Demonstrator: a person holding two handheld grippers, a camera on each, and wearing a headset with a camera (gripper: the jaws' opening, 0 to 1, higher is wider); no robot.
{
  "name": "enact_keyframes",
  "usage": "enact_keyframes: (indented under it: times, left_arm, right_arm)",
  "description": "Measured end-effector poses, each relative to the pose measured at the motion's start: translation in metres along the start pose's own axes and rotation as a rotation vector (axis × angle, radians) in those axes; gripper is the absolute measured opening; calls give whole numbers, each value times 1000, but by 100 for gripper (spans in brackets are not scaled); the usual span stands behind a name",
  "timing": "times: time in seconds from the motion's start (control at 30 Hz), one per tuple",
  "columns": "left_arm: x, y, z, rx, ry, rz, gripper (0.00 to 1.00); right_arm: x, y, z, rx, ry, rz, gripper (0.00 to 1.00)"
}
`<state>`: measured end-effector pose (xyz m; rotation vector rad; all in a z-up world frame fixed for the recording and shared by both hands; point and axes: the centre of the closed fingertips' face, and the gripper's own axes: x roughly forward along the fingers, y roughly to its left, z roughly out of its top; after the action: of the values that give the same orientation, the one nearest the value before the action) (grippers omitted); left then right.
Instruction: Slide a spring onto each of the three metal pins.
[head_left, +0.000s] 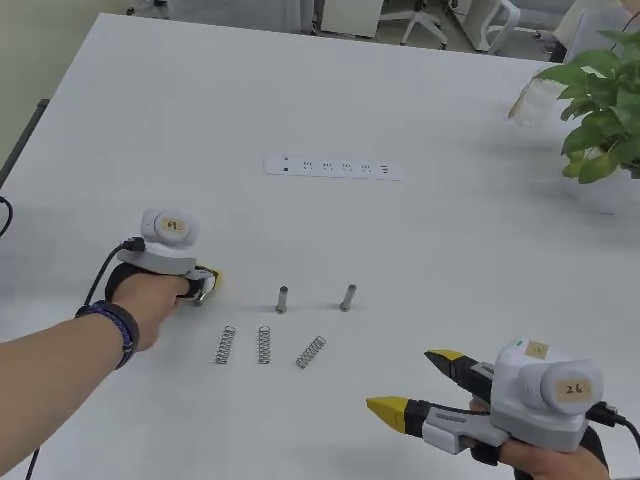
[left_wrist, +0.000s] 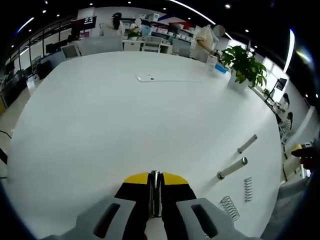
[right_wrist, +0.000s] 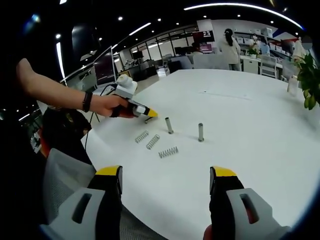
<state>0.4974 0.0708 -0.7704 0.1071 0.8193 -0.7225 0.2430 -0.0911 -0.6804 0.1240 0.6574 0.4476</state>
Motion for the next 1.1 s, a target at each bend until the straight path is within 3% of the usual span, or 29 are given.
enact_keyframes:
  times: [0.13, 0.43, 1.1]
  left_arm:
    - [-6, 1, 6, 7, -22, 1, 0]
    - [-17, 4, 5, 10, -41, 6, 0]
    - [-35, -8, 0, 53, -60, 12, 0]
  right_arm:
    - [2, 4, 0, -3, -2, 8, 70]
    - [3, 7, 4, -11, -9, 15, 70]
    - [1, 7, 1, -10, -17, 14, 69]
